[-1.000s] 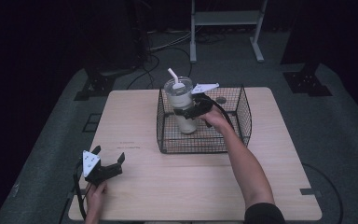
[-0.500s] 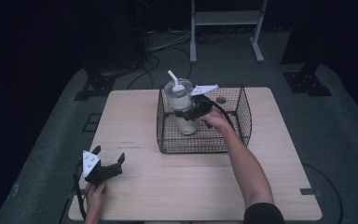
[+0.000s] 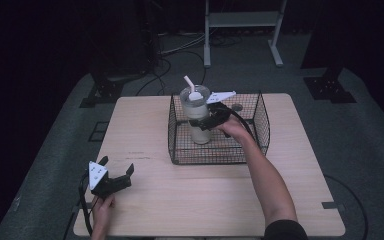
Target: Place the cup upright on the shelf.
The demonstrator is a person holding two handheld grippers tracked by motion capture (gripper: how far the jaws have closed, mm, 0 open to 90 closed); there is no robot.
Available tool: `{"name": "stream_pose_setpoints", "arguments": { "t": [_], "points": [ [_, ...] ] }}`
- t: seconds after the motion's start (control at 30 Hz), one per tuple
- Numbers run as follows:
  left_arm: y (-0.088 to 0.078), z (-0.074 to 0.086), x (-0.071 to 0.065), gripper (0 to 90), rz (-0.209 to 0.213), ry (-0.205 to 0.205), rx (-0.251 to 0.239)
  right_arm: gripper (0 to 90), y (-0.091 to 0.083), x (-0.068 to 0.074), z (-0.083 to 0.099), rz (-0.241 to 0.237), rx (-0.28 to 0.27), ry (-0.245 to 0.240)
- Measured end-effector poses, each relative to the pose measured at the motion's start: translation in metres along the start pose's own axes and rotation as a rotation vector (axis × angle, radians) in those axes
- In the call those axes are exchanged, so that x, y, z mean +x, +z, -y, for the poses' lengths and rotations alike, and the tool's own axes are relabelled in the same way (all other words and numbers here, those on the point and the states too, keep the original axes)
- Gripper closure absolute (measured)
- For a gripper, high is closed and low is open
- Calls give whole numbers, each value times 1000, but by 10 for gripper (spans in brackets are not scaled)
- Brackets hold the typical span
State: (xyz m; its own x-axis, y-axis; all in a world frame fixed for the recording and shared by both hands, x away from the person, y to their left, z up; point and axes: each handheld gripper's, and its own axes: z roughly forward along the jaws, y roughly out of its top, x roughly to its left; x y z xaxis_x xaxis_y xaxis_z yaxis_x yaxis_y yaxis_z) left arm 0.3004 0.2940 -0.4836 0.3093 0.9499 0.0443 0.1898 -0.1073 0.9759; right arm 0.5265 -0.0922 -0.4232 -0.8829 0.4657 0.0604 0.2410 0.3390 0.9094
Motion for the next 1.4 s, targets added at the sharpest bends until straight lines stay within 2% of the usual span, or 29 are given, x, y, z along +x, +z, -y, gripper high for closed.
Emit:
{"name": "stream_pose_setpoints", "arguments": {
  "t": [0.13,0.43,0.93,1.27,1.4],
  "points": [
    [0,0,0,0,0,0,0,86,0,2,-1,6,15,-26],
    [0,0,0,0,0,1,-1,87,-7,1,0,14,35,-42],
    [0,0,-1,0,0,2,0,88,-16,3,0,28,60,-47],
    [0,0,-1,0,-2,3,1,87,-24,3,5,41,53,-31],
    [0,0,-1,0,-2,4,1,86,-28,4,5,38,71,-26]
  ]
}}
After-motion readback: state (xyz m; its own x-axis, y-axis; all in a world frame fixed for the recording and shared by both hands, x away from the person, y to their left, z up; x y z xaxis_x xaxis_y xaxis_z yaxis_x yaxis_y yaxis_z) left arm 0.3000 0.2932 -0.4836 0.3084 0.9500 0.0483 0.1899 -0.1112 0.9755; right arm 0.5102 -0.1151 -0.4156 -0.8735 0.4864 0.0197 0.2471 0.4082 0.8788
